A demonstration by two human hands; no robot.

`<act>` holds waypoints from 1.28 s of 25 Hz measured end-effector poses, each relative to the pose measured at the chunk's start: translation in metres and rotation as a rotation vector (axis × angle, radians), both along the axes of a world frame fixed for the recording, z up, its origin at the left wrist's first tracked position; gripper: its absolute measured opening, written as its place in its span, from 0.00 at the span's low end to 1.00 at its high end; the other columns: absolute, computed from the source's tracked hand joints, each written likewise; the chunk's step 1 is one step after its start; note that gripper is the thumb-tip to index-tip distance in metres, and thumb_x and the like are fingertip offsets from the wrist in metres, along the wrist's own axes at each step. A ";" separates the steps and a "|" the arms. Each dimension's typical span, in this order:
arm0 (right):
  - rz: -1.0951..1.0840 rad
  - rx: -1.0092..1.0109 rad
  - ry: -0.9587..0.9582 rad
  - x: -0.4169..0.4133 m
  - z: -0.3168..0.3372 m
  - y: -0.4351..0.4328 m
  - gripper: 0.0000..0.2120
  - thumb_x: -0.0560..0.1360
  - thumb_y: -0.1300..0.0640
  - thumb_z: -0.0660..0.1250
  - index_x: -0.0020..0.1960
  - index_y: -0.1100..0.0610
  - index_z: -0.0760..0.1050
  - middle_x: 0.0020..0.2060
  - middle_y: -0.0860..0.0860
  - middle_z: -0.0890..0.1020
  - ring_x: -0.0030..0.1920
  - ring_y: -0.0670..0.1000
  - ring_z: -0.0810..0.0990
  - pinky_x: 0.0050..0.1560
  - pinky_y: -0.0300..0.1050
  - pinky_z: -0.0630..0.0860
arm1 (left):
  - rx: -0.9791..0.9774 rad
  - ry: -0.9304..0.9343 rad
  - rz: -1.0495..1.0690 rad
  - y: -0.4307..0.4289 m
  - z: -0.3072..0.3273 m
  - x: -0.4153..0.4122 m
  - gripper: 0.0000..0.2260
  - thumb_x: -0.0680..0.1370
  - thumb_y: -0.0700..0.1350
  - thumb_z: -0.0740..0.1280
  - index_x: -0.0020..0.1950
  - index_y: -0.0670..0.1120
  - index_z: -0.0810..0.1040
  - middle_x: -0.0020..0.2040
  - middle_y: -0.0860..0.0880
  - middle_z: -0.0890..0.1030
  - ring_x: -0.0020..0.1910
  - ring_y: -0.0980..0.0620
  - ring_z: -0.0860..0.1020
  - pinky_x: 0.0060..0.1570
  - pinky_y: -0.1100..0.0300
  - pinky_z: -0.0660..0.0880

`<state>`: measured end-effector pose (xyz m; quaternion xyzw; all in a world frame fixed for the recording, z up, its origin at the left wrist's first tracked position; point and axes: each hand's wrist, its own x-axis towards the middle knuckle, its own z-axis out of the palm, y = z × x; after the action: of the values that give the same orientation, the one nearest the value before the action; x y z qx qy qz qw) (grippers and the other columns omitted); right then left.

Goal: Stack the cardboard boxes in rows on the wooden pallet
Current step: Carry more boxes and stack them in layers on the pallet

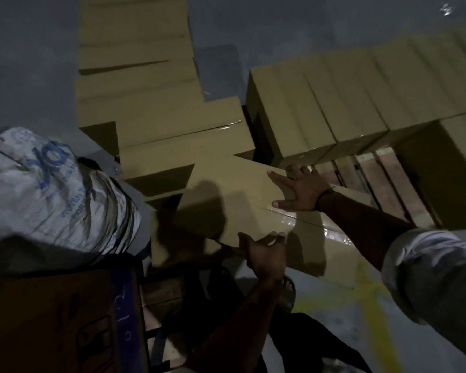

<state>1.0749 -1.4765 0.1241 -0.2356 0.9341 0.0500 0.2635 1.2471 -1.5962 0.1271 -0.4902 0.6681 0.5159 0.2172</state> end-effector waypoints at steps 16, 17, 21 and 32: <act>-0.782 -0.064 0.345 0.230 0.111 0.299 0.51 0.65 0.16 0.50 0.80 0.41 0.45 0.71 0.62 0.64 0.67 0.63 0.65 0.66 0.61 0.68 | -0.194 0.421 -0.717 0.210 0.116 0.040 0.46 0.65 0.73 0.70 0.78 0.67 0.52 0.81 0.51 0.48 0.76 0.34 0.52 0.67 0.34 0.67; -0.821 -0.067 0.361 0.243 0.115 0.313 0.51 0.65 0.16 0.50 0.80 0.41 0.46 0.71 0.62 0.64 0.68 0.64 0.65 0.67 0.62 0.67 | -0.196 0.453 -0.784 0.227 0.119 0.050 0.47 0.64 0.74 0.70 0.78 0.67 0.51 0.81 0.51 0.46 0.76 0.34 0.52 0.67 0.35 0.68; -1.008 -0.172 0.396 0.289 0.133 0.360 0.52 0.65 0.18 0.57 0.80 0.43 0.49 0.72 0.64 0.61 0.71 0.64 0.62 0.67 0.60 0.67 | -0.277 0.567 -1.021 0.282 0.141 0.083 0.51 0.62 0.76 0.69 0.78 0.67 0.45 0.79 0.52 0.35 0.78 0.31 0.50 0.71 0.35 0.65; -0.907 -0.134 0.261 0.281 0.134 0.445 0.48 0.67 0.20 0.57 0.80 0.39 0.49 0.81 0.46 0.43 0.74 0.63 0.58 0.70 0.59 0.66 | -0.276 0.520 -1.412 0.355 0.130 0.066 0.57 0.64 0.75 0.70 0.82 0.59 0.40 0.78 0.47 0.25 0.80 0.37 0.51 0.72 0.45 0.65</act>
<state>1.3558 -1.0312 0.2585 0.1876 0.9692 -0.1013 0.1234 1.3135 -1.2414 0.2572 0.1678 0.9109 0.2652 0.2680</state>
